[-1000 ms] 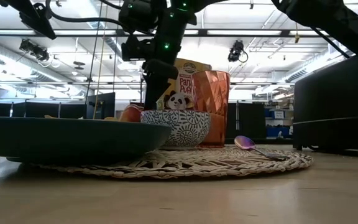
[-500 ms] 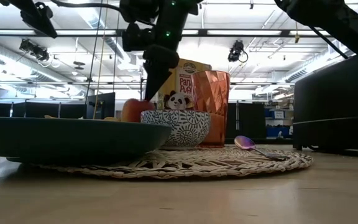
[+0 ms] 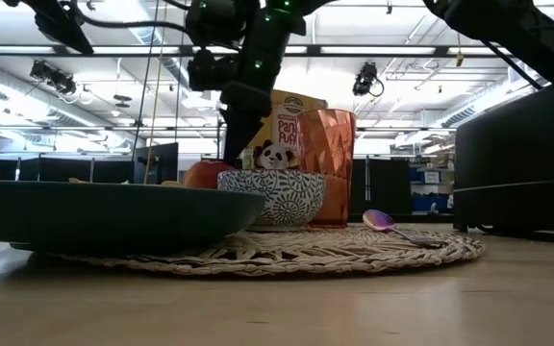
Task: Arrange a breakfast setting
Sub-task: Put the red apple on the placemat to the top left of the red bowl, then return to Home Position
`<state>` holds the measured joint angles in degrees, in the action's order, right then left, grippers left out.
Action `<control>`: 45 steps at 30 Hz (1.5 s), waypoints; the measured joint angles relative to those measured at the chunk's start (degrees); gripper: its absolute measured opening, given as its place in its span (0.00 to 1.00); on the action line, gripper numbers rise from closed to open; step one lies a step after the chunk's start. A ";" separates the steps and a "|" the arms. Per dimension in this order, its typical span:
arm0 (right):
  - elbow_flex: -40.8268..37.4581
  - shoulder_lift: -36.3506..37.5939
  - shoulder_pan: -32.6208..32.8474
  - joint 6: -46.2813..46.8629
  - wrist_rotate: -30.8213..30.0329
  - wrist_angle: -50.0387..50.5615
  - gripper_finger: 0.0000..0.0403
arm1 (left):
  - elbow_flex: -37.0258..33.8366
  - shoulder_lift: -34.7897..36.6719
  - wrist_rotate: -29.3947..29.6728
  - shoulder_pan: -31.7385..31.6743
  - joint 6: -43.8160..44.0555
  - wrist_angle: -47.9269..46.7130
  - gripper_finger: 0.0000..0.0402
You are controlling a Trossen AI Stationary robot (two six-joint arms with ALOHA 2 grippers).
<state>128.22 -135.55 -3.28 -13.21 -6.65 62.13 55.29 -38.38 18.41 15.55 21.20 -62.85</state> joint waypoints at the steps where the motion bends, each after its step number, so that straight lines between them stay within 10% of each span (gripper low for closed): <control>1: 0.00 0.00 0.06 0.00 0.03 -0.70 0.15 | 0.00 0.22 0.00 0.00 -0.50 0.03 0.88; 34: 0.11 7.88 1.94 -0.87 0.70 -3.40 0.31 | -0.33 3.69 0.03 0.00 -3.94 6.47 0.88; 45: 0.26 17.29 6.57 -0.42 3.24 -10.20 0.31 | -18.30 10.27 0.47 0.00 -11.59 29.30 0.88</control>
<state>128.49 -118.26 3.29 -13.63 -3.41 51.93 36.99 -28.11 18.89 15.55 9.61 -33.55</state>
